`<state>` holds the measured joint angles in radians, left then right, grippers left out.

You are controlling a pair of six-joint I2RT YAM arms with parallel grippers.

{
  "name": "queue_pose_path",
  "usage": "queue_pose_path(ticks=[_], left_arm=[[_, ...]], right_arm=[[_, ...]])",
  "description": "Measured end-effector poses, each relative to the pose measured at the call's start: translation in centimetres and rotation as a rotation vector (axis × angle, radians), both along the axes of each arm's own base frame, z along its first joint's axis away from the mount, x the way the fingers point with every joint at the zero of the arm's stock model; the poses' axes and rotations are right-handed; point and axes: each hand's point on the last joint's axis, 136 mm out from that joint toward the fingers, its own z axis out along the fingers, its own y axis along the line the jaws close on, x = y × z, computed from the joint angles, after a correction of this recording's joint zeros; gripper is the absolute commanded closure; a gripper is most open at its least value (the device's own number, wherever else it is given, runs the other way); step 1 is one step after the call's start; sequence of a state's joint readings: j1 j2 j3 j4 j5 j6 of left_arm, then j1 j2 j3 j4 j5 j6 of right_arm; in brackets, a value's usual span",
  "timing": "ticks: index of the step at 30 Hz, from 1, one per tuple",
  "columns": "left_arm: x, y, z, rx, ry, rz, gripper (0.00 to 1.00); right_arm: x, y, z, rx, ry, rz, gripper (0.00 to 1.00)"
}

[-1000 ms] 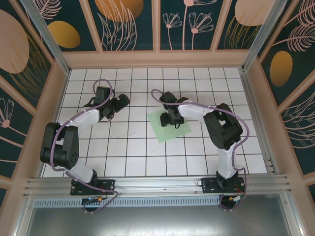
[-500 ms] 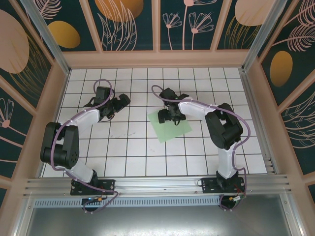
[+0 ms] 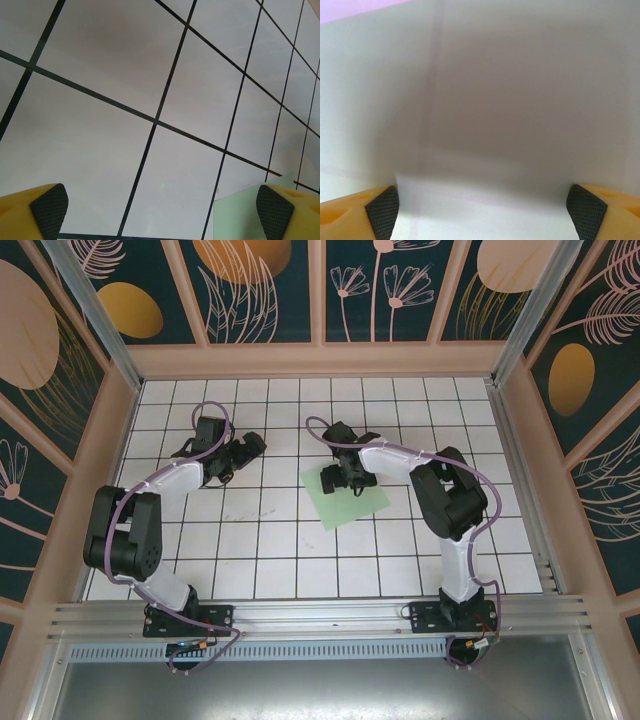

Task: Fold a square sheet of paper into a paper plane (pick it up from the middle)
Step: Fold the square sheet of paper in half at the center of the table.

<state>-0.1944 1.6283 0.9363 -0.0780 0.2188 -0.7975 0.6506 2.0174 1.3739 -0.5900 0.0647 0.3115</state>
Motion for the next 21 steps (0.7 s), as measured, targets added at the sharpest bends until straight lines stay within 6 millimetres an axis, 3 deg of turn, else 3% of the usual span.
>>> queue_pose_path(ticks=[17, 21], left_arm=[[0.17, -0.26, 0.05, -0.011, -0.007, -0.009, 0.02], [0.21, -0.41, 0.13, -0.019, -0.012, -0.014, 0.01]], right_arm=[[0.44, -0.61, 0.03, -0.007, -0.015, -0.027, 0.37], [0.58, -0.90, 0.17, 0.004, -0.017, -0.047, 0.47]])
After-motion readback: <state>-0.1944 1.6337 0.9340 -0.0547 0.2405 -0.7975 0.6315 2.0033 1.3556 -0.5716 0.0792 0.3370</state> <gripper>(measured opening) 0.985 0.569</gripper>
